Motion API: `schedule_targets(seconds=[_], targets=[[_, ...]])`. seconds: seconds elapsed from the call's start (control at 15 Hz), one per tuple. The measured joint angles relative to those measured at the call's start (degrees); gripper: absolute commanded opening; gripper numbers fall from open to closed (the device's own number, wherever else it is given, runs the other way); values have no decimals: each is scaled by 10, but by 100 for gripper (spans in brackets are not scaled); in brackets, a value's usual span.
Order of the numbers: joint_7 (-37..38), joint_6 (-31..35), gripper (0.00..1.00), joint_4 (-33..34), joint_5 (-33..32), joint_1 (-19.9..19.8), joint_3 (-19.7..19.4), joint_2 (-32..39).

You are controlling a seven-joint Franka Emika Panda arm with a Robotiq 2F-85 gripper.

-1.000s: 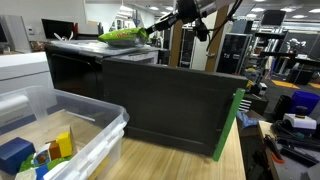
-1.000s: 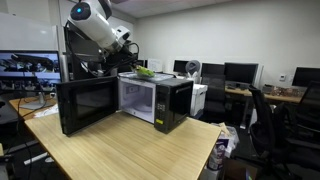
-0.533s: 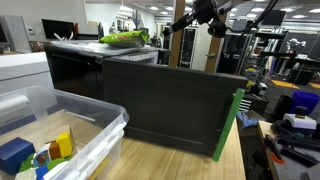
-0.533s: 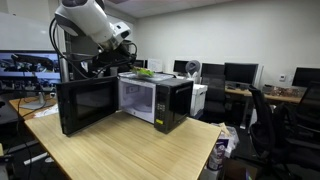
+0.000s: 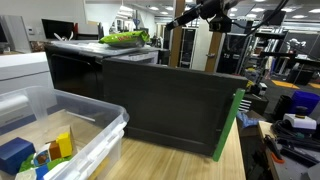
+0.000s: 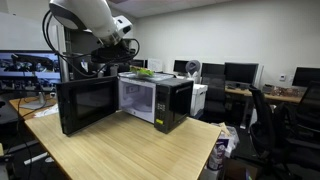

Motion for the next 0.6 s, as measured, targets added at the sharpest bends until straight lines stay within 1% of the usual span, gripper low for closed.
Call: schedule_targets(seconds=[0.2, 0.27, 0.4, 0.53, 0.6], targets=[[-54, -48, 76, -1, -15, 1, 4, -5], [-76, -61, 85, -2, -18, 0, 8, -6], [-135, -80, 99, -7, -18, -1, 17, -6], [-206, -83, 100, -10, -7, -1, 21, -6], [-246, -81, 100, -10, 13, -1, 22, -6]])
